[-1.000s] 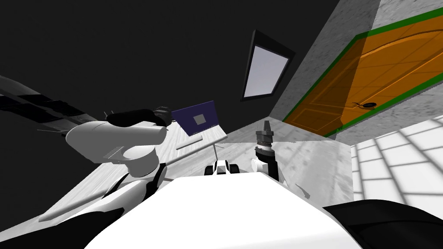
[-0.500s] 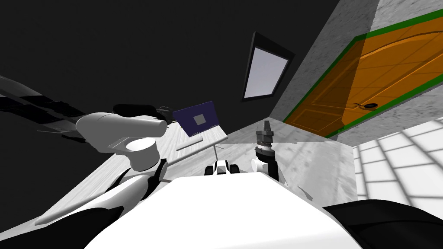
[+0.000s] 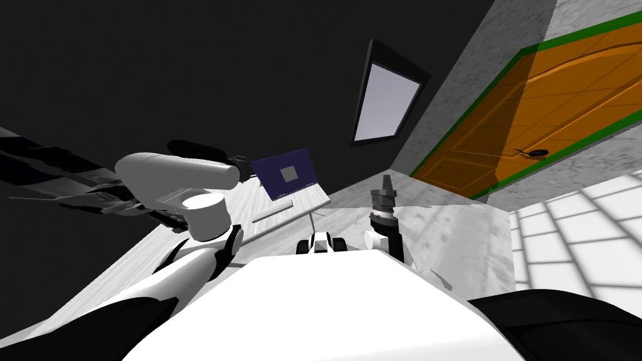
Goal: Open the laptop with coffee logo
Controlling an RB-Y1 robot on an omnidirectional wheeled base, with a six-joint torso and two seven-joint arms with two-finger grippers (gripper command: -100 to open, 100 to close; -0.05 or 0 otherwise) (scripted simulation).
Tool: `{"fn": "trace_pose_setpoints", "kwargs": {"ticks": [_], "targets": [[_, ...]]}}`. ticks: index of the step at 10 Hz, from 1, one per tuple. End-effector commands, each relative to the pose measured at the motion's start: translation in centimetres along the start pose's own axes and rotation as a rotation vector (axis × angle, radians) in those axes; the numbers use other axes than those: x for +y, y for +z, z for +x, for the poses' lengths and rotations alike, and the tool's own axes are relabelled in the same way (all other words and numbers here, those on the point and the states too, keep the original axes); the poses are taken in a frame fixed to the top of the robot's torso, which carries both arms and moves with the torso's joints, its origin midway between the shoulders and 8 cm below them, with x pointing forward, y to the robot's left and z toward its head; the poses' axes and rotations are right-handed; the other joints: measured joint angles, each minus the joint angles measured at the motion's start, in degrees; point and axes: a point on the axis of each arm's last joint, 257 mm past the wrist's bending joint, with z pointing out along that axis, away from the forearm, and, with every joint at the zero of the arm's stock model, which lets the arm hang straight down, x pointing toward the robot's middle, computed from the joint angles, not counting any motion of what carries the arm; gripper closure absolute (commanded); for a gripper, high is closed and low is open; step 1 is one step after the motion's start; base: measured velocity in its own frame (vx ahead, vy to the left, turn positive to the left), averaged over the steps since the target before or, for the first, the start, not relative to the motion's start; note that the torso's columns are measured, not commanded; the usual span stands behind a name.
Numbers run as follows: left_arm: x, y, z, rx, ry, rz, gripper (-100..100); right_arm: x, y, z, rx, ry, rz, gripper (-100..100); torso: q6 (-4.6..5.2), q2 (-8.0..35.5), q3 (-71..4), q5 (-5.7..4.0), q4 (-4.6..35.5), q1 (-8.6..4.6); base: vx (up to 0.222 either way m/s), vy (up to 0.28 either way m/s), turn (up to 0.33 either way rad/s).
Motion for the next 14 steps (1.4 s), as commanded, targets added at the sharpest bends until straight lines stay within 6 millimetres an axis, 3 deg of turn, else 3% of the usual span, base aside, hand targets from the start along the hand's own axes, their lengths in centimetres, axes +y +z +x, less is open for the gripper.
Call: {"fn": "trace_pose_setpoints", "kwargs": {"ticks": [1,6,7,8,14], "targets": [[2.2,1.3,0.7,0.040,0.010,-0.102,100,0.0,0.0,0.0,0.000,0.000,0.000,0,-0.04,0.05,0.04,0.02,0.02,0.03,0.032,0.002,-0.008],[3.7,2.5,1.1,0.108,0.013,-0.226,100,0.0,0.0,0.0,0.000,0.000,0.000,0,-0.28,0.63,0.44,0.04,0.19,0.02,0.029,0.006,-0.005],[3.7,2.5,1.1,0.108,0.013,-0.226,100,0.0,0.0,0.0,0.000,0.000,0.000,0,-0.24,0.70,0.48,0.00,0.23,-0.06,0.028,0.009,-0.006],[1.8,2.0,0.7,0.090,0.002,-0.169,100,0.0,0.0,0.0,0.000,0.000,0.000,0,-0.25,0.76,0.53,0.02,0.19,-0.12,0.025,0.004,-0.031],[3.1,4.5,0.7,0.135,0.012,-0.281,100,0.0,0.0,0.0,0.000,0.000,0.000,0,-0.15,0.68,0.42,-0.14,0.33,-0.20,0.001,-0.004,0.001]]}}
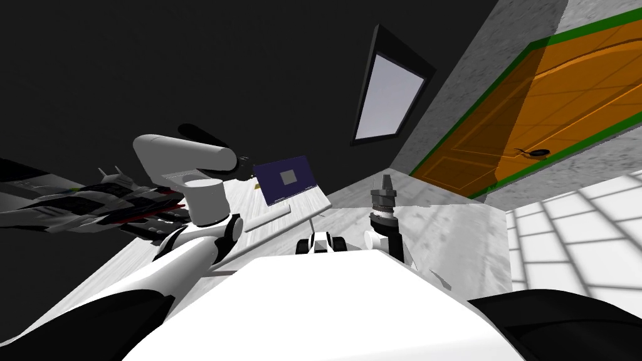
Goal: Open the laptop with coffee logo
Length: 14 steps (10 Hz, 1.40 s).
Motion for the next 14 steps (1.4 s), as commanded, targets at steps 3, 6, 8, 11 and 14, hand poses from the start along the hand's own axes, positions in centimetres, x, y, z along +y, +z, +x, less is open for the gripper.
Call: {"fn": "trace_pose_setpoints", "kwargs": {"ticks": [3,6,8,11,14], "targets": [[1.8,2.2,0.4,0.050,0.013,-0.120,100,0.0,0.0,0.0,0.000,0.000,0.000,0,0.10,-0.11,-0.08,-0.04,-0.06,-0.14,-0.009,-0.004,0.006],[2.6,3.4,0.3,0.071,0.009,-0.176,100,0.0,0.0,0.0,0.000,0.000,0.000,0,0.14,-0.08,-0.07,-0.11,-0.01,-0.27,-0.002,0.000,0.003],[3.2,4.2,0.2,0.091,0.006,-0.221,100,0.0,0.0,0.0,0.000,0.000,0.000,0,0.15,-0.04,-0.06,-0.13,0.01,-0.30,-0.005,-0.008,0.001],[0.3,3.1,-2.2,0.063,-0.003,-0.178,-100,0.0,0.0,0.0,0.000,0.000,0.000,0,0.18,-0.12,-0.18,-0.35,0.29,-0.24,-0.023,-0.020,-0.036],[-1.4,2.3,-4.1,0.056,-0.010,-0.181,-100,0.0,0.0,0.0,0.000,0.000,0.000,0,0.20,-0.25,-0.27,-0.36,0.29,-0.19,-0.028,-0.020,-0.039]]}}
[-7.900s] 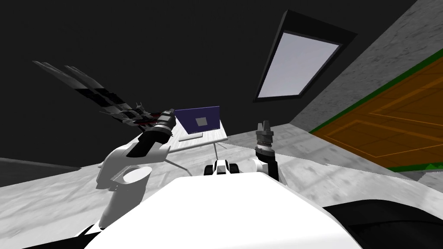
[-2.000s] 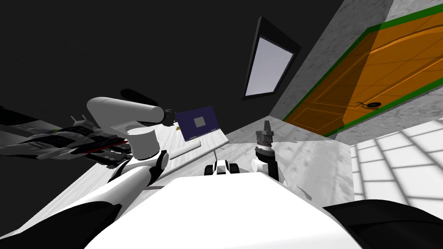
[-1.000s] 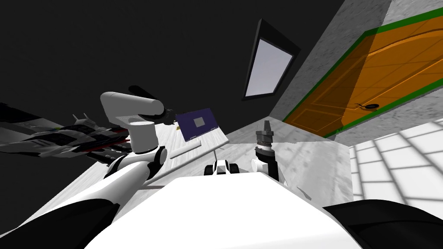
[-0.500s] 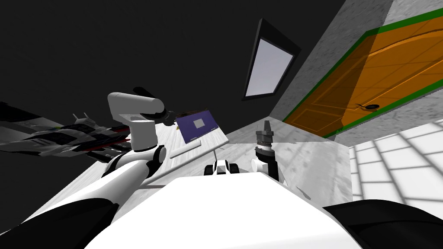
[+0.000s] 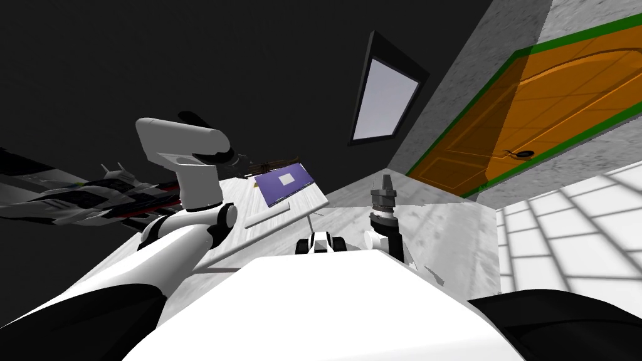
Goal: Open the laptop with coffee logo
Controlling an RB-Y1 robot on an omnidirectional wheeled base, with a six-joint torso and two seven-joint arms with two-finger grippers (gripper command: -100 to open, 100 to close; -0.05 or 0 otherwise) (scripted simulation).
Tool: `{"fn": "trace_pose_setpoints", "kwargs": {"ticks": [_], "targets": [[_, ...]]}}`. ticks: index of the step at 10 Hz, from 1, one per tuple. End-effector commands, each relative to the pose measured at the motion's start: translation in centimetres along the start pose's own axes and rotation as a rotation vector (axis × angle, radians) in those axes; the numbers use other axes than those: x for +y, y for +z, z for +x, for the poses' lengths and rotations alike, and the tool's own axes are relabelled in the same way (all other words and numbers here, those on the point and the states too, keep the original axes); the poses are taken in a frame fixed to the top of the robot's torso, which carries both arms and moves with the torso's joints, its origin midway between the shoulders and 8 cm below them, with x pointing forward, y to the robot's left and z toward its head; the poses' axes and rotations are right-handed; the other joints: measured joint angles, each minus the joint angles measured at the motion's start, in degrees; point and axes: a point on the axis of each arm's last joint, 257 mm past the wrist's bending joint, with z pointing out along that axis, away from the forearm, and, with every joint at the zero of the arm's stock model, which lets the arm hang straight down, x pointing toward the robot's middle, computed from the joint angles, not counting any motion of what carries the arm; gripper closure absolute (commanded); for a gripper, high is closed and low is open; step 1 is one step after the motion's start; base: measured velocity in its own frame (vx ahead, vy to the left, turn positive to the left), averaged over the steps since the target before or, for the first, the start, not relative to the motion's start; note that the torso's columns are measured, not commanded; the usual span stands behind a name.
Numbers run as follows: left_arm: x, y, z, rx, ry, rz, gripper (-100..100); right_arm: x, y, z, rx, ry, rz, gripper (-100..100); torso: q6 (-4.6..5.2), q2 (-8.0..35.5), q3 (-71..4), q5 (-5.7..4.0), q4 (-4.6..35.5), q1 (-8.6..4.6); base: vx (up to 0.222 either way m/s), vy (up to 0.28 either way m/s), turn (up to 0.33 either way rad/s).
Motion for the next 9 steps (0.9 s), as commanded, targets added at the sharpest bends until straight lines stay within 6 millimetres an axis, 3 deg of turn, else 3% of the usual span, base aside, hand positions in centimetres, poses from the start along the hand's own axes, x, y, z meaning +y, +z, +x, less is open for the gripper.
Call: {"fn": "trace_pose_setpoints", "kwargs": {"ticks": [1,3,4,9], "targets": [[-0.93,-0.98,-1.56,-0.004,-0.007,-0.003,-100,0.00,0.00,0.00,0.000,0.000,0.000,0,-0.02,0.00,0.01,0.01,0.00,0.00,-0.024,-0.021,-0.023],[-1.00,-1.10,-1.62,-0.004,-0.008,-0.003,-100,0.00,0.00,0.00,0.000,0.000,0.000,0,-0.01,0.00,0.00,0.01,0.00,0.00,-0.016,-0.014,-0.015],[-1.02,-1.12,-1.67,-0.004,-0.008,-0.003,0,0.00,0.00,0.00,0.000,0.000,0.000,0,-0.02,-0.03,-0.01,0.02,-0.01,0.04,0.000,0.000,0.000],[-1.02,-1.12,-1.66,-0.004,-0.008,-0.003,0,0.00,0.00,0.00,0.000,0.000,0.000,0,-0.01,0.02,0.02,0.00,0.01,-0.01,0.000,0.000,0.000]]}}
